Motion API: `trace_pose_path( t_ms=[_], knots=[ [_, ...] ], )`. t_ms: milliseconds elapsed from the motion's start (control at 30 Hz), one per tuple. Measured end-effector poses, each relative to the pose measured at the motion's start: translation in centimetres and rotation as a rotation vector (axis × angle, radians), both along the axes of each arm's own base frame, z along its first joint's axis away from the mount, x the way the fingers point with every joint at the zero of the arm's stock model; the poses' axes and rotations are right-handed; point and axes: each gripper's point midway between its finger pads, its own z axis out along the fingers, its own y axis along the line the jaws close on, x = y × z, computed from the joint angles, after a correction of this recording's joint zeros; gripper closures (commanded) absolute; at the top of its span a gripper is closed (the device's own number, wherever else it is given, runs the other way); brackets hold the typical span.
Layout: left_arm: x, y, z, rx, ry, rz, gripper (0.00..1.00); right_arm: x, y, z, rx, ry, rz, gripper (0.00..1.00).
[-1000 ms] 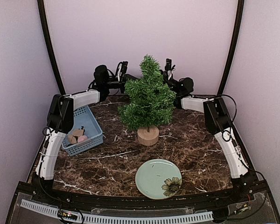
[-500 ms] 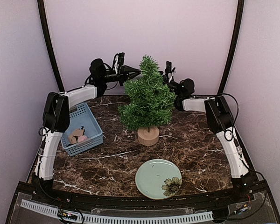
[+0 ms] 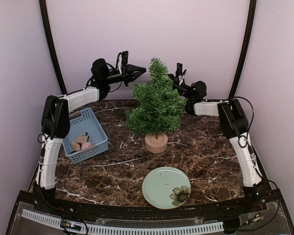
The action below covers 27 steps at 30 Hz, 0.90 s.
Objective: Decorate the small christmas tree
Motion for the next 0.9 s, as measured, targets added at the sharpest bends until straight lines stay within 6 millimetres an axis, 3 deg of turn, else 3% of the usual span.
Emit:
trace_pose_path(
  t_ms=[100, 200, 267, 367, 433, 633, 900],
  knots=[
    [0.4, 0.0, -0.2, 0.003, 0.013, 0.02, 0.87, 0.1, -0.2, 0.0, 0.0, -0.002, -0.008, 0.63],
    [0.9, 0.0, -0.5, 0.009, 0.025, 0.04, 0.63, 0.3, -0.5, 0.0, 0.001, 0.001, -0.018, 0.66],
    [1.2, 0.1, -0.8, 0.018, 0.038, 0.051, 0.57, 0.4, -0.7, 0.0, 0.0, 0.006, -0.025, 0.62],
    [1.6, 0.4, -1.1, 0.03, 0.072, 0.071, 0.55, 0.5, -1.4, 0.3, 0.0, 0.002, -0.04, 0.48],
    [1.9, 0.6, -1.3, 0.037, 0.079, 0.084, 0.54, 0.6, -1.9, 0.7, 0.001, -0.007, -0.054, 0.44],
    [2.6, 1.0, -1.8, 0.058, 0.104, 0.112, 0.54, 0.9, -3.2, 1.5, -0.01, -0.025, -0.091, 0.46],
    [2.8, 1.2, -2.1, 0.079, 0.097, 0.129, 0.53, 1.7, -4.7, -0.7, -0.061, 0.025, -0.136, 0.45]
  ],
)
